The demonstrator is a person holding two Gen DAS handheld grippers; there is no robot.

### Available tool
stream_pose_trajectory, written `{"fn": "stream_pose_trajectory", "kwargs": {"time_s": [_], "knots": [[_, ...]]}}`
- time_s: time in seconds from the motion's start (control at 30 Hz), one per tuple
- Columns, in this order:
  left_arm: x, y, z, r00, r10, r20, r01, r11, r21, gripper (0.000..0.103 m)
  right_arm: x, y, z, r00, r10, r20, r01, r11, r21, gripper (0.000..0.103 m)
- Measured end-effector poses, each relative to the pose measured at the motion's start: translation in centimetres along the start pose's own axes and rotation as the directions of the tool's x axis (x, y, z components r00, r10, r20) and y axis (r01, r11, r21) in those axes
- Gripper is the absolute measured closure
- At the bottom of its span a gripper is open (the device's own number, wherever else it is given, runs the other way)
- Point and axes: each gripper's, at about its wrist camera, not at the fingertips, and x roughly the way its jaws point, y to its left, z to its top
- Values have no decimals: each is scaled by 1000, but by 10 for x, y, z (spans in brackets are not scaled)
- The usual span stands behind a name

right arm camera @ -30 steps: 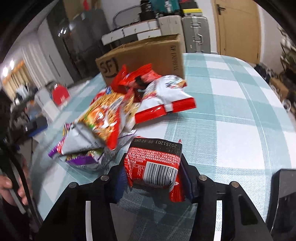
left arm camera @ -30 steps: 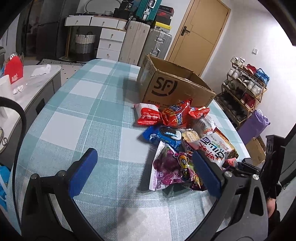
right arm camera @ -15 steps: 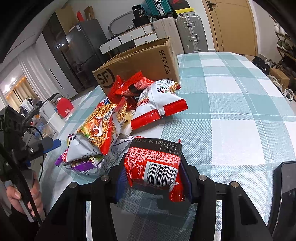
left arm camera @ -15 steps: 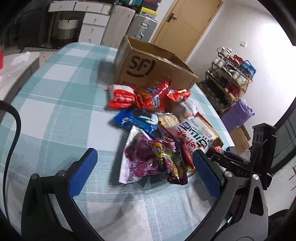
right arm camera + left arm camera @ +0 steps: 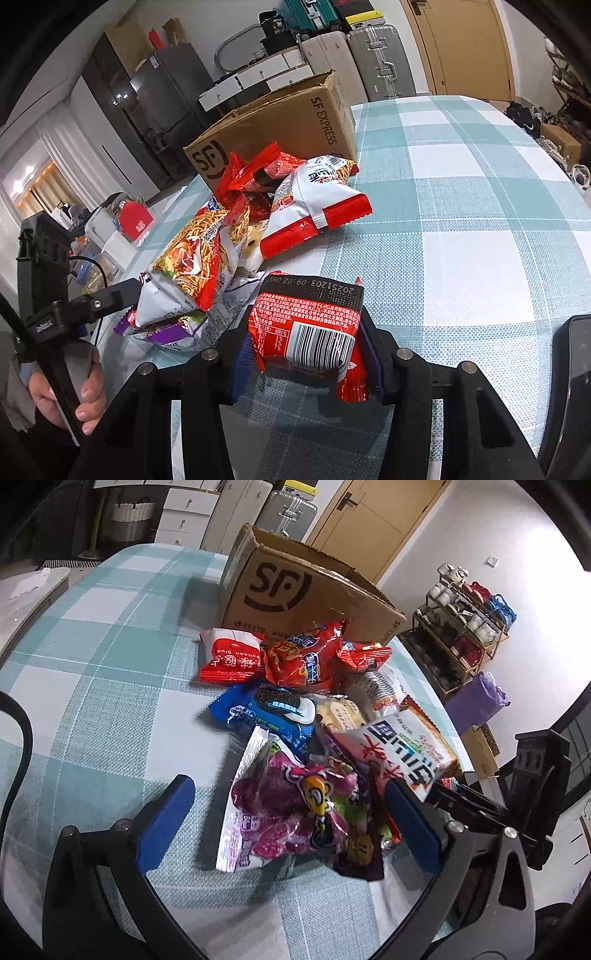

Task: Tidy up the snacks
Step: 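Lower the left gripper onto the purple candy bag while the right holds the red pack, then lift both held bags and carry them over the open cardboard box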

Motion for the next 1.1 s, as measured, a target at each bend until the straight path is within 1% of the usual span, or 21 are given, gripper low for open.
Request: {"fn": "stream_pose_trajectory", "kwargs": {"time_s": [0.13,0.3,0.37,0.43,0.47,0.5,0.53,0.63,0.7,0.77,0.9,0.97,1.1], "knots": [[12,6,4,999,-23,-23,23,1000,-22,1,0,-1,0,1000,7,0,-7,1000,3,52],[20,8,9,998,-55,-19,54,998,-18,2,1,-2,0,1000,12,-3,-12,1000,8,52],[21,11,10,997,-79,-15,79,996,-30,8,1,-2,0,1000,13,-4,-13,1000,9,52],[23,11,11,997,-76,-19,75,997,-28,11,1,-1,0,1000,12,-6,-11,1000,11,52],[23,11,11,997,-74,-24,74,997,-23,21,1,-1,0,1000,12,-6,-11,1000,11,52],[25,10,10,995,-94,-37,94,995,-18,29,2,-1,0,1000,11,-6,-11,1000,11,52],[25,10,9,992,-117,-47,116,993,-19,30,2,-1,0,1000,11,-6,-11,1000,11,52],[26,4,8,994,-104,-38,105,994,9,32,1,-1,0,1000,9,-6,-9,1000,10,52],[24,3,9,994,-108,-20,108,994,14,42,1,-1,0,1000,9,-6,-9,1000,10,52],[22,0,9,993,-119,-20,120,993,17,50,1,-1,0,1000,9,-6,-9,1000,10,52],[21,-4,9,992,-128,-14,128,992,22,57,2,-2,0,1000,9,-6,-9,1000,10,52],[14,2,5,991,-133,-7,133,991,16,61,2,-2,0,1000,9,-6,-8,1000,10,52],[5,9,-1,990,-143,-3,143,990,0,64,2,-2,0,1000,7,-5,-7,1000,11,52]]}}
